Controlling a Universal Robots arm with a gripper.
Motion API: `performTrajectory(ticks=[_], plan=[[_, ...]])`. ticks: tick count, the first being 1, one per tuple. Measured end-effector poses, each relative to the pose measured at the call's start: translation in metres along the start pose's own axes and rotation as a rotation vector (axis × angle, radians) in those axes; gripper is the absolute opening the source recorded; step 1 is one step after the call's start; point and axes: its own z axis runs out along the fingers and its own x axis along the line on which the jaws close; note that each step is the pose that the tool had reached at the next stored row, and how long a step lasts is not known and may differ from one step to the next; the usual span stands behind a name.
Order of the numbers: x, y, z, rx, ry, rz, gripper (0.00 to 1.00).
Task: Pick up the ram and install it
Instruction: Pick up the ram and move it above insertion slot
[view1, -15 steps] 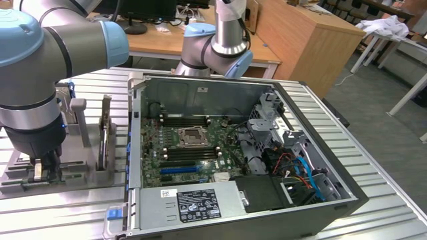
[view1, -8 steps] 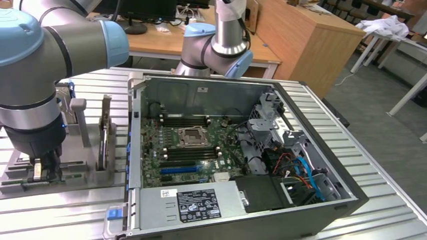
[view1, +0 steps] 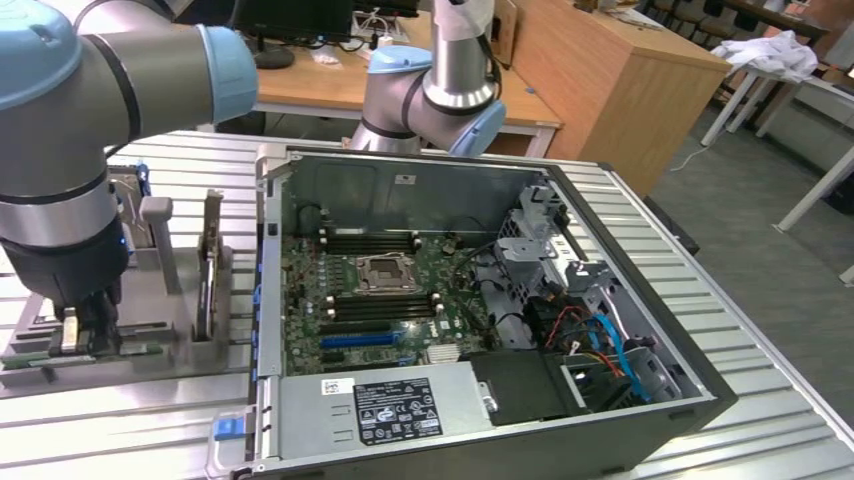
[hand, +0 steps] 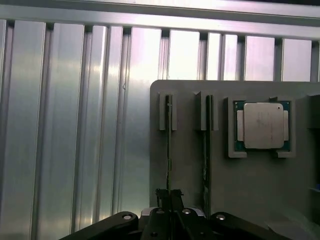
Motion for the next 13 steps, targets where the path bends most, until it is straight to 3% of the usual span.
performTrajectory(ticks=[13], plan=[[-0.001,0.0012,-0.0324,0.0003,-0.0007,0.019,0.12]])
